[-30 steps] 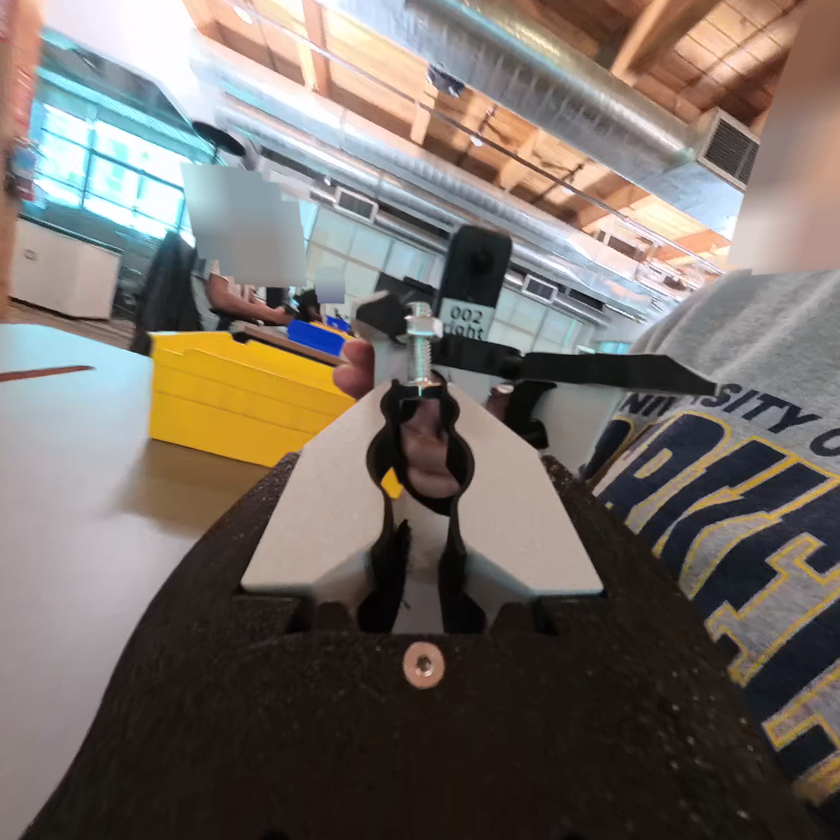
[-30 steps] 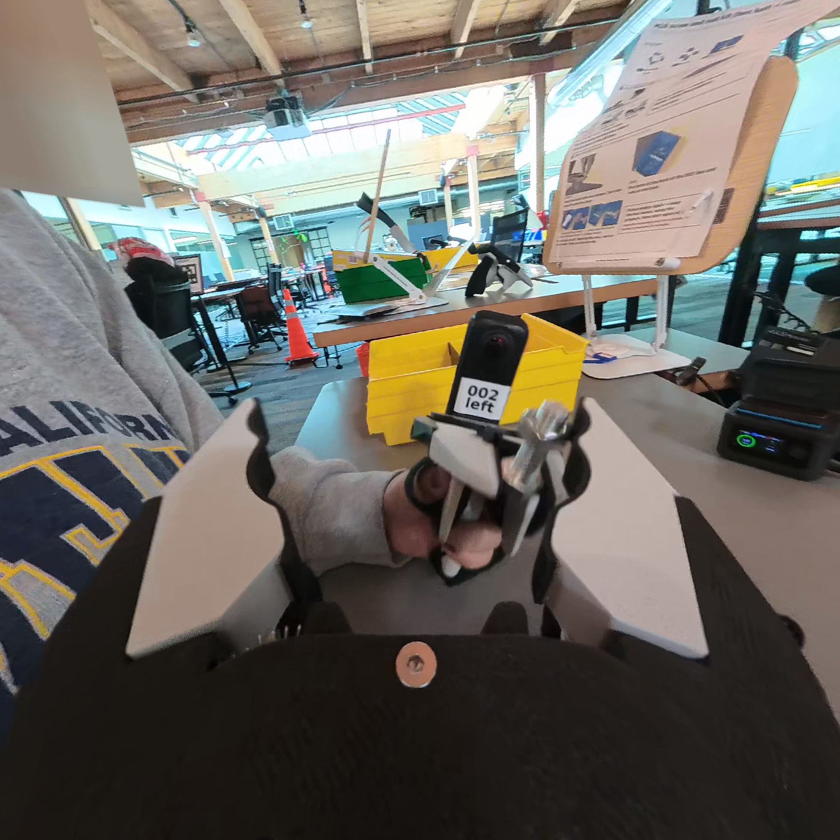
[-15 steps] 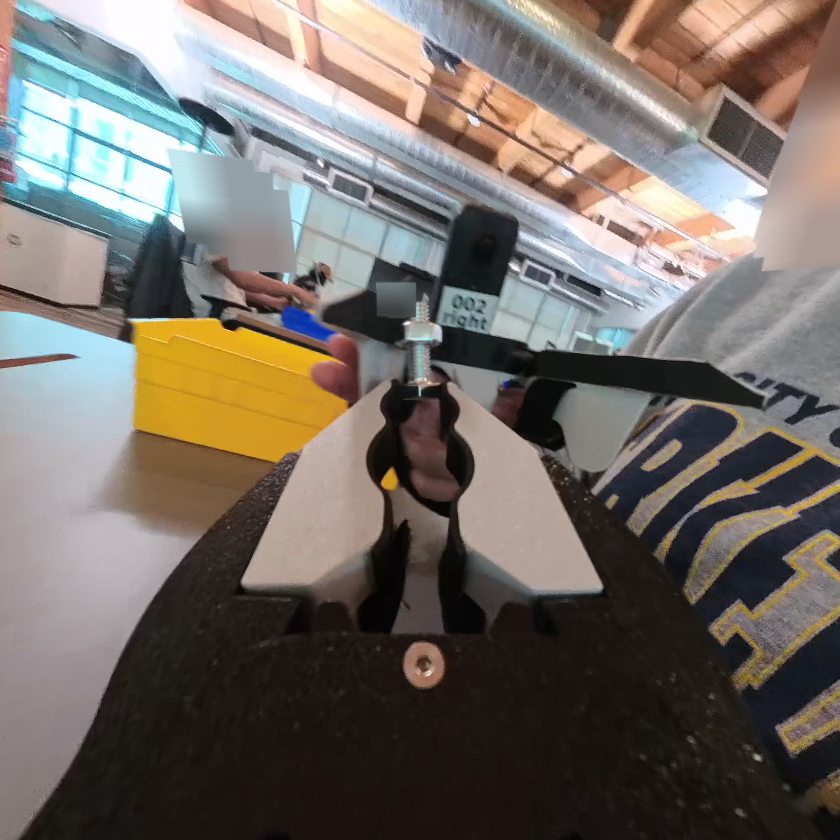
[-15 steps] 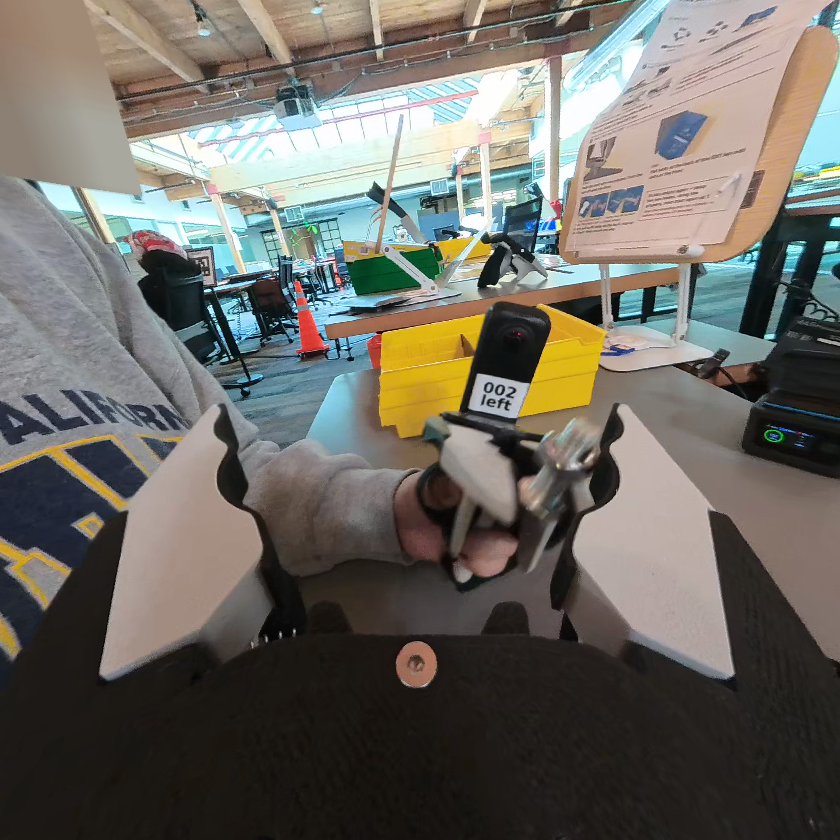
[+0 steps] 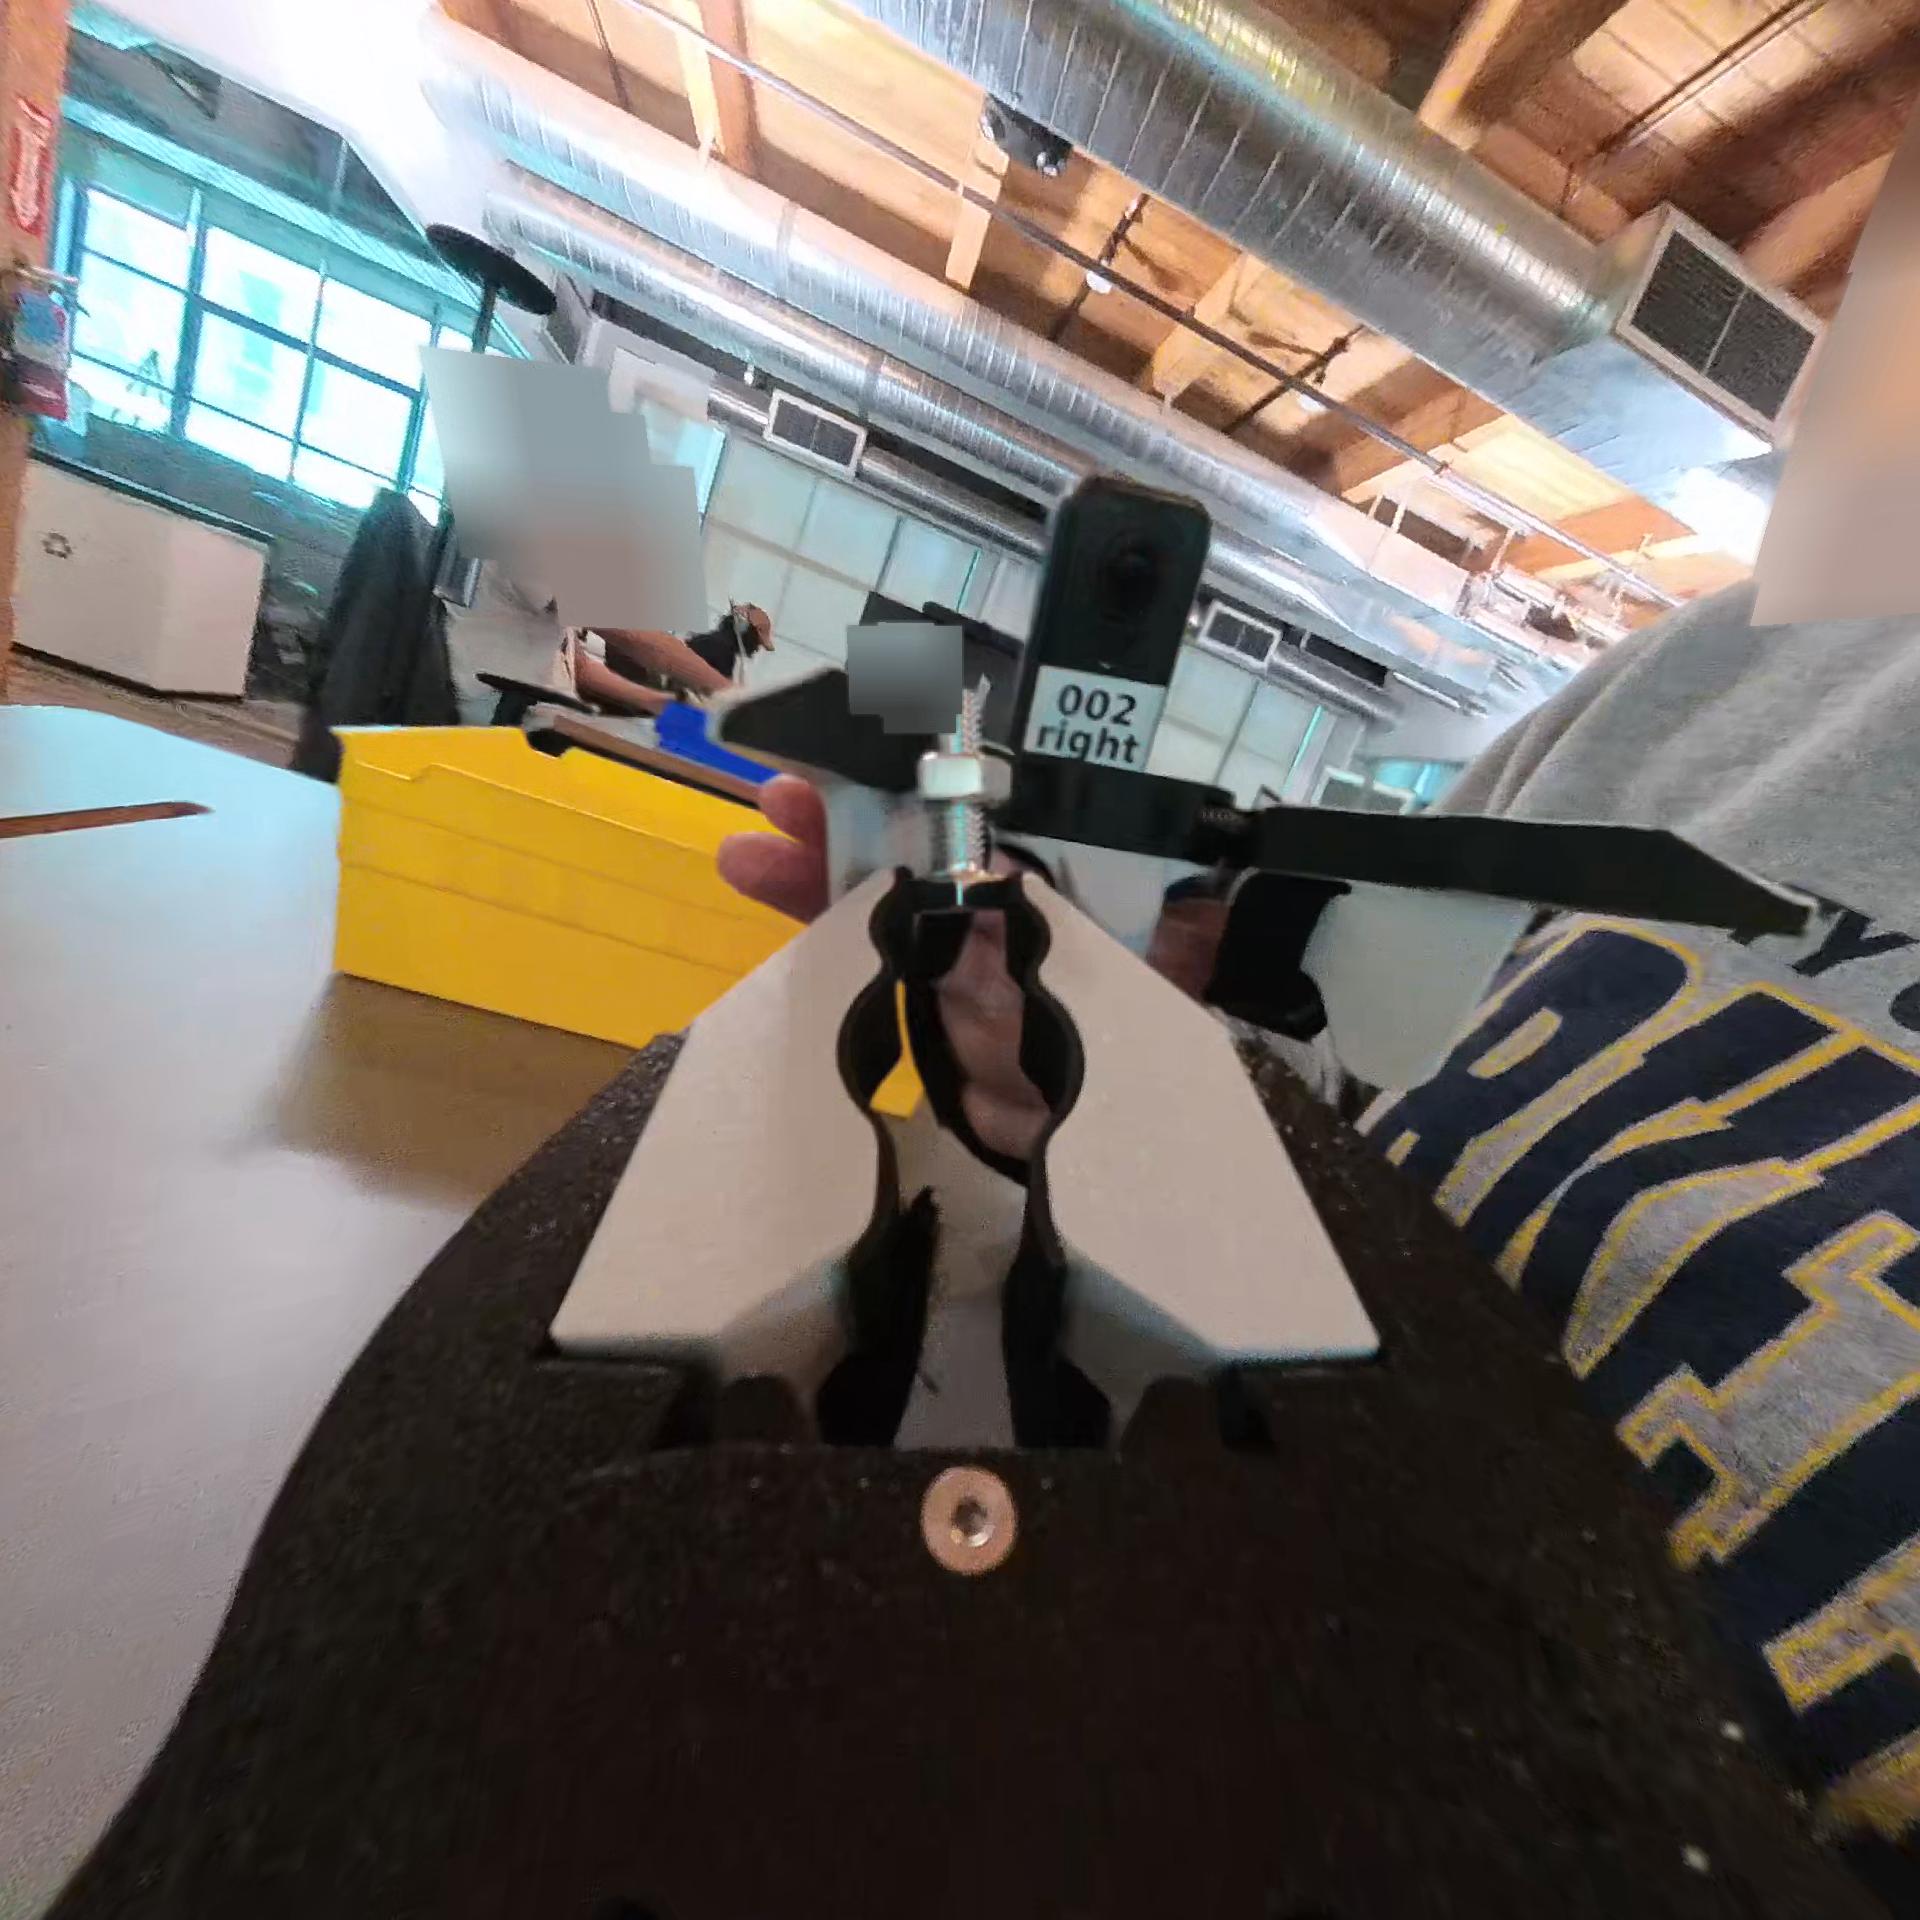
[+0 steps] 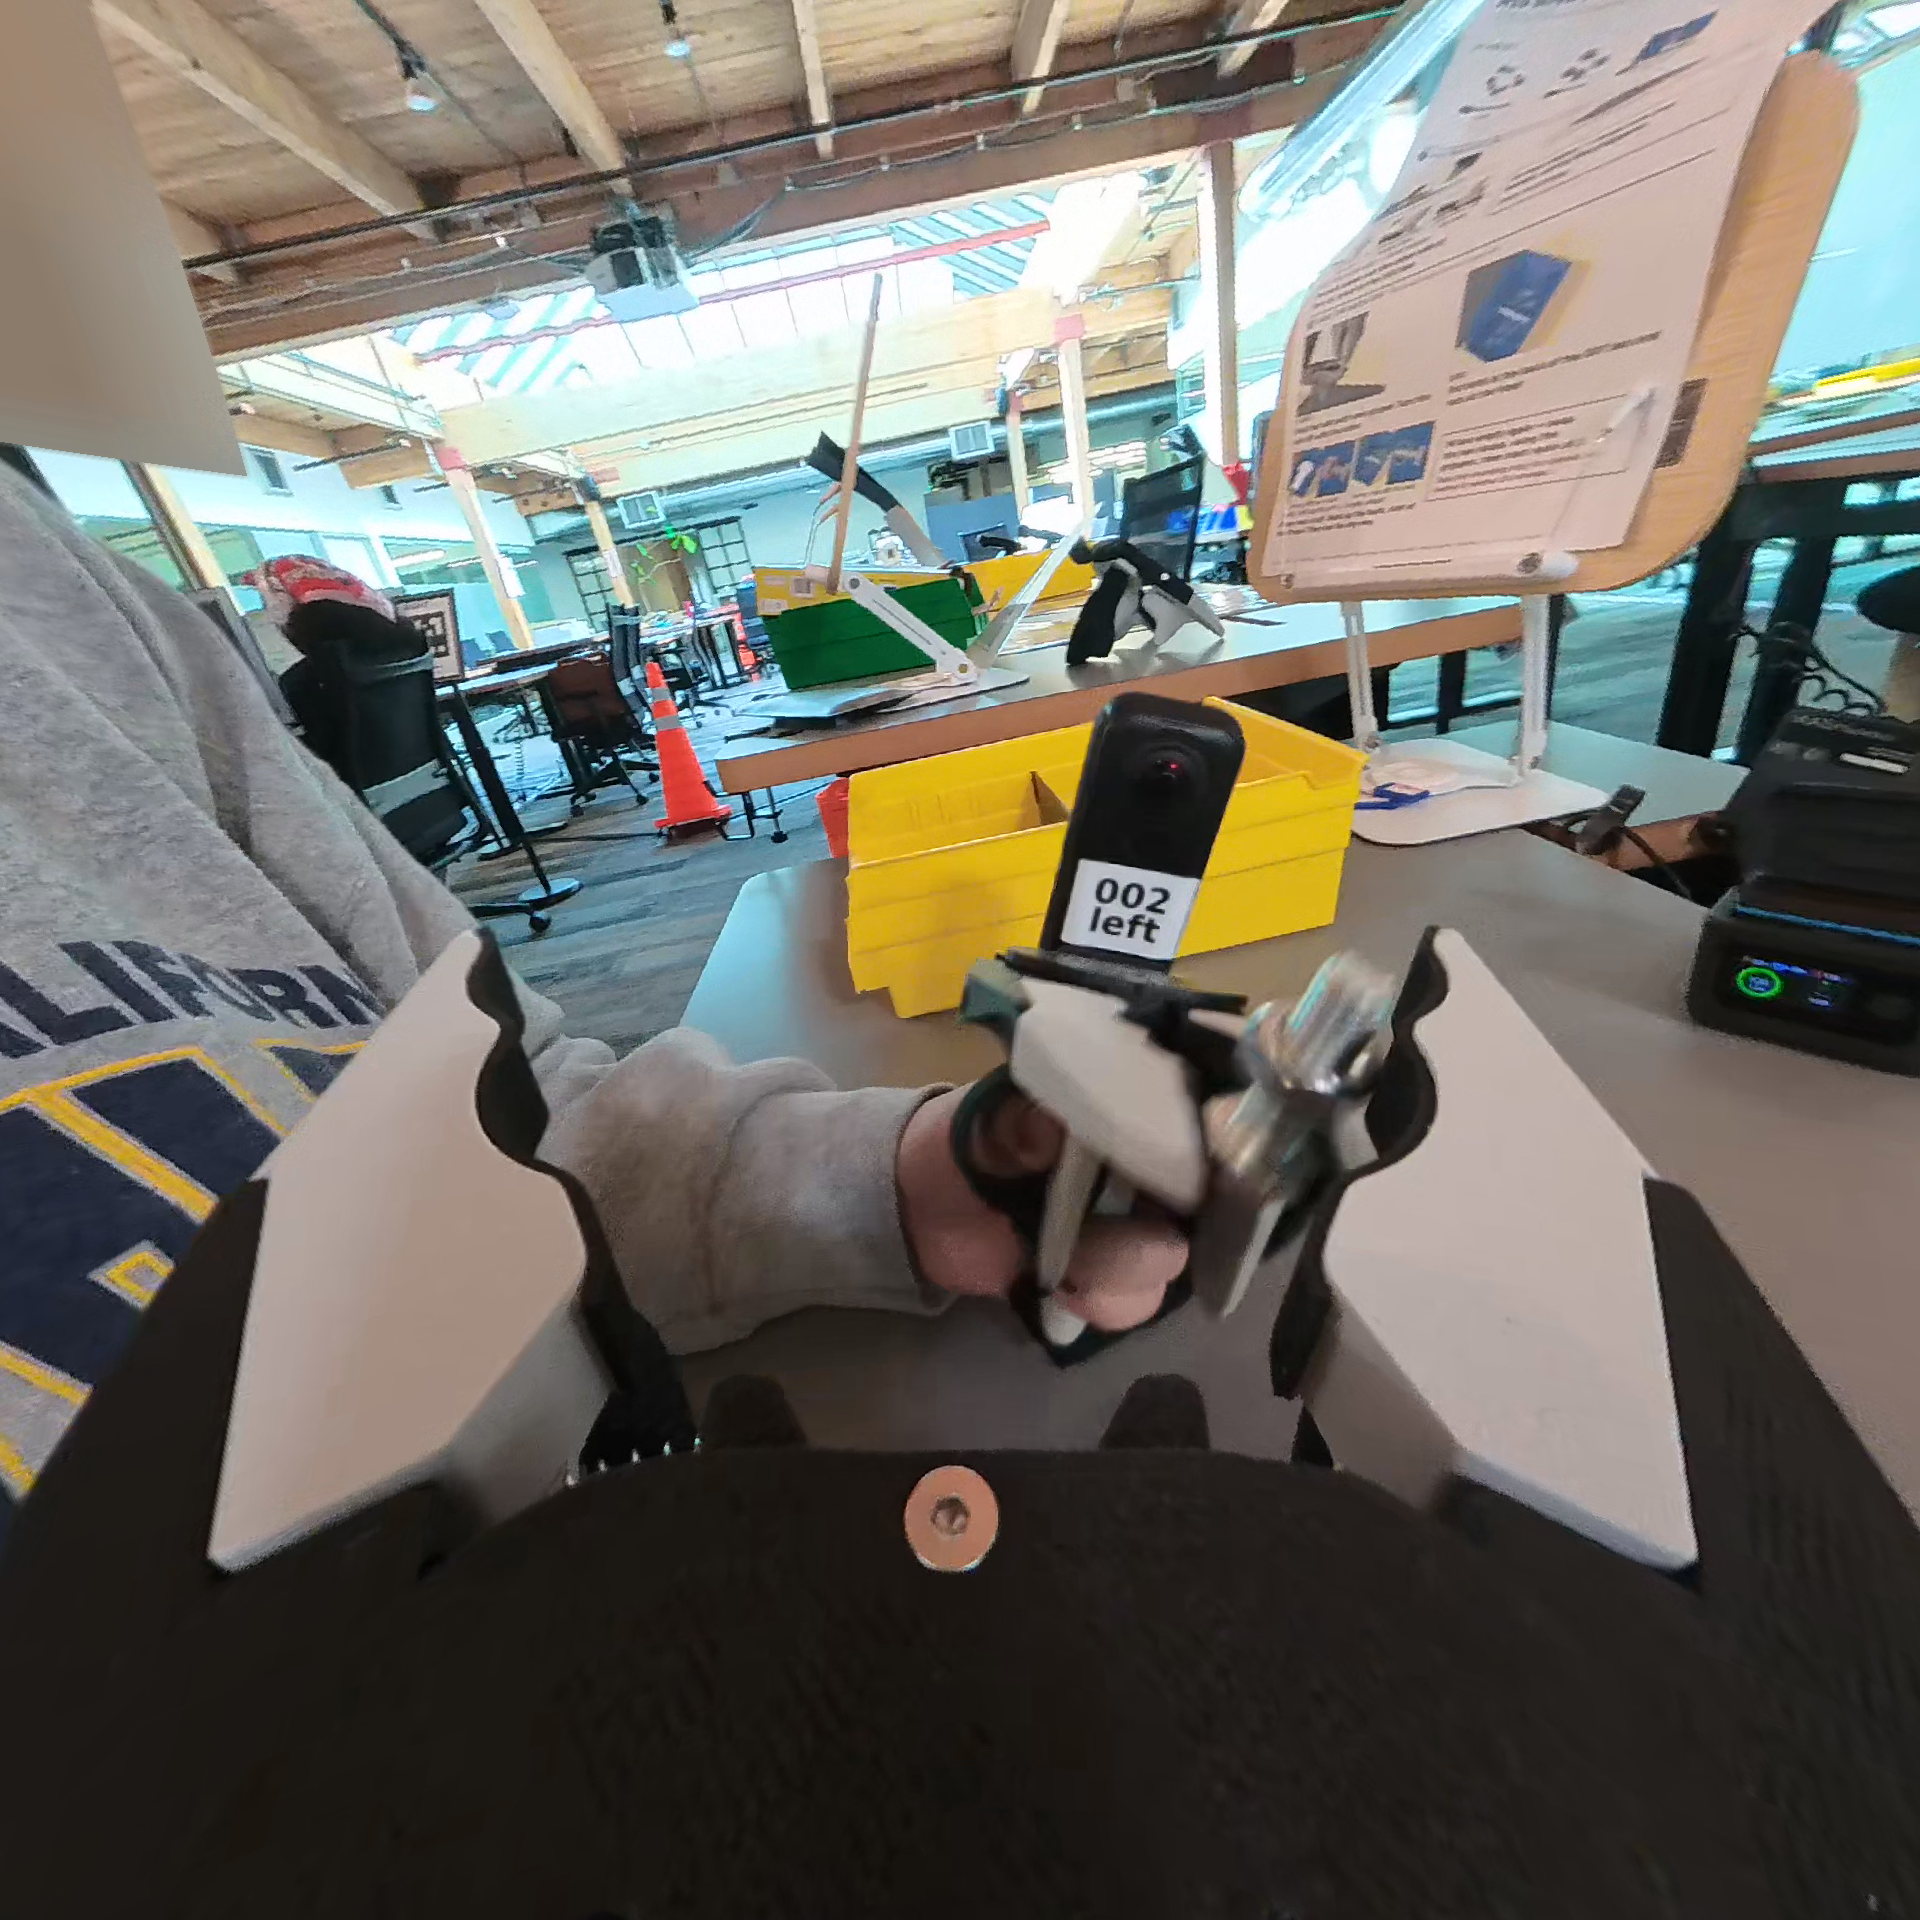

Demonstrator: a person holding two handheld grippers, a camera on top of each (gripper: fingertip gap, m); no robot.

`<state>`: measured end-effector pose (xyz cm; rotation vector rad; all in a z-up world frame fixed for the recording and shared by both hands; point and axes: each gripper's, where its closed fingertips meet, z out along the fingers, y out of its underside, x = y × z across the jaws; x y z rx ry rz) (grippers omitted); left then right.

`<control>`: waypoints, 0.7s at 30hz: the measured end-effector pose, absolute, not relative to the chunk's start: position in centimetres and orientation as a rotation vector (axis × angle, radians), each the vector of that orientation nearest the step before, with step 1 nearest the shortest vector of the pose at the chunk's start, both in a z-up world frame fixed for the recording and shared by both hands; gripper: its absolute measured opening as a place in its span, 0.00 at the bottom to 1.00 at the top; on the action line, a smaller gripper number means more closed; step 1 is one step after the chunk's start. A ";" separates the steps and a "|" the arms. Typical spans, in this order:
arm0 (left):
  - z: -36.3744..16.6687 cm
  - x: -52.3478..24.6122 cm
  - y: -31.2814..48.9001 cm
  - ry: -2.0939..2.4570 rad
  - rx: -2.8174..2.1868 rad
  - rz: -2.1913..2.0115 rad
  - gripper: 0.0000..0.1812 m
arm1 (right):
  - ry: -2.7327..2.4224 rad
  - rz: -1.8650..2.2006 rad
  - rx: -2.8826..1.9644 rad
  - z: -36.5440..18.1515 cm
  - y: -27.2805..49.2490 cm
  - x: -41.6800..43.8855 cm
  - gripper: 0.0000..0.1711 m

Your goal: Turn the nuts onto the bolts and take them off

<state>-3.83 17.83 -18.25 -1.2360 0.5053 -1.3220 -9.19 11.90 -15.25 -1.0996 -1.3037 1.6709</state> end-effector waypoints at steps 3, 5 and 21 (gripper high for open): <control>-17.8 -8.4 19.5 0.290 -1.197 -1.238 0.08 | -1.314 1.727 -1.070 -14.9 11.2 -7.8 0.92; -18.2 -10.2 20.1 0.226 -1.226 -1.177 0.08 | -1.308 1.763 -1.113 -15.0 11.4 -7.6 0.92; -18.6 -4.6 17.8 0.565 -1.265 -1.182 0.08 | -1.075 1.613 -1.335 -15.9 17.9 -7.6 0.04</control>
